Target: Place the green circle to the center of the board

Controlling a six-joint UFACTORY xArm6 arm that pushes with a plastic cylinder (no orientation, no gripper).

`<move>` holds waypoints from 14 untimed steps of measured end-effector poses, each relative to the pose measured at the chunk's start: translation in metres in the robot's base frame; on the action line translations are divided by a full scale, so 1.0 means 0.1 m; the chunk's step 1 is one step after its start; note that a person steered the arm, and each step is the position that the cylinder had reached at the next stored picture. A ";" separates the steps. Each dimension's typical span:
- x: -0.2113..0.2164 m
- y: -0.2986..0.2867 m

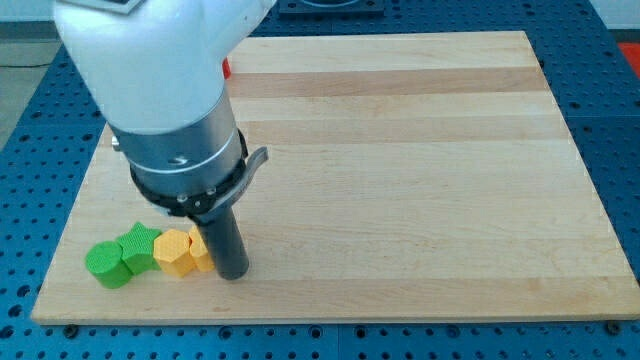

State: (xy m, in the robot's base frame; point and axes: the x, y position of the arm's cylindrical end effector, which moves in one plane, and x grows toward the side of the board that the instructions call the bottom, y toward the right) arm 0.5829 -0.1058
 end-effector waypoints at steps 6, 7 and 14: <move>0.31 -1.45; 0.20 -1.44; -0.45 -1.37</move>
State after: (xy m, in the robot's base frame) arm 0.5375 -0.2427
